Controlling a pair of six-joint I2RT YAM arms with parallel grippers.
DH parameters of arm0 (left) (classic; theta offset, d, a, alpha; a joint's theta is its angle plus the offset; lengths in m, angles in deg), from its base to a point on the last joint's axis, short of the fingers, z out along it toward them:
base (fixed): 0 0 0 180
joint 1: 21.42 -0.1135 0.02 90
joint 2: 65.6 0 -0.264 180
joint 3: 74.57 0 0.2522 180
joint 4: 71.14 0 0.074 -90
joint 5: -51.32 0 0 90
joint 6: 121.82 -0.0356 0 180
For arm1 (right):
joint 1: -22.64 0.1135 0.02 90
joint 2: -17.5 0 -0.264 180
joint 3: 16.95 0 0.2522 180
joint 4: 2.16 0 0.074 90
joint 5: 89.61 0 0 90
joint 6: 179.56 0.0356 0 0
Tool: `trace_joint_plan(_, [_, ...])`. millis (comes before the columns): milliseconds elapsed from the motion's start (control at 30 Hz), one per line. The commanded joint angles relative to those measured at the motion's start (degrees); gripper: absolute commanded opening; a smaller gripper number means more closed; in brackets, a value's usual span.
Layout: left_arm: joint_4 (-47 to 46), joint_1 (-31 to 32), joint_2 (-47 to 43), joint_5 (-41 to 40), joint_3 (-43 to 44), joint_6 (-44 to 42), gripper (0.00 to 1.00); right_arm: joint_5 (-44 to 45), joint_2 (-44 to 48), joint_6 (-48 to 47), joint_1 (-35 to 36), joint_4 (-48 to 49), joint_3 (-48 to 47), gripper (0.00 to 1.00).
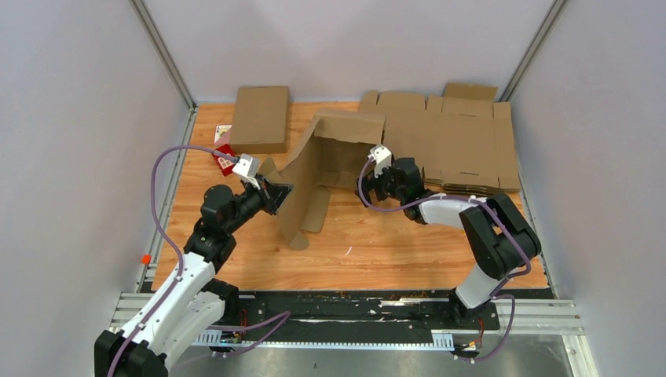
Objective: Fold the paper box
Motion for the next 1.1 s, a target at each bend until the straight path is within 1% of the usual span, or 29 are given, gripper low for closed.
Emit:
trace_joint_plan(0, [4.09,0.38,1.17,1.13,0.44,0.64,0.0,6.08,-1.66,-1.14,1.06,0.08,-3.44,0.91])
trace_joint_plan(67, [3.92,0.38,1.22,0.96,0.36,0.67,0.0,8.72,-2.12,-0.12,1.08,0.41,-4.22,0.84])
trace_joint_plan(167, [3.53,0.38,1.74,0.86,0.43,0.77,0.0,12.12,-2.51,1.6,1.08,1.57,-4.78,0.78])
trace_joint_plan(267, [3.3,0.38,2.31,0.87,0.44,0.73,0.0,13.64,-3.19,3.5,1.01,2.15,-5.73,0.78])
trace_joint_plan(333, [3.01,0.38,2.84,0.86,0.44,0.77,0.0,16.67,-4.35,4.51,1.03,1.02,-7.2,0.77])
trace_joint_plan(467, [2.89,0.38,3.3,0.8,0.4,0.68,0.0,18.42,-6.54,5.47,1.07,0.44,-8.84,0.72])
trace_joint_plan(733, [2.16,0.38,3.7,0.94,0.0,1.07,0.0,24.45,-9.09,7.78,2.17,-3.85,-10.47,0.71])
trace_joint_plan(933, [2.22,0.38,3.24,0.86,-0.5,1.74,0.0,38.69,-14.08,10.99,8.45,-9.39,-13.51,0.71])
trace_joint_plan(1067, [3.55,0.38,2.05,0.72,-0.97,2.02,0.0,46.23,-18.07,11.9,11.67,-12.63,-15.99,0.67])
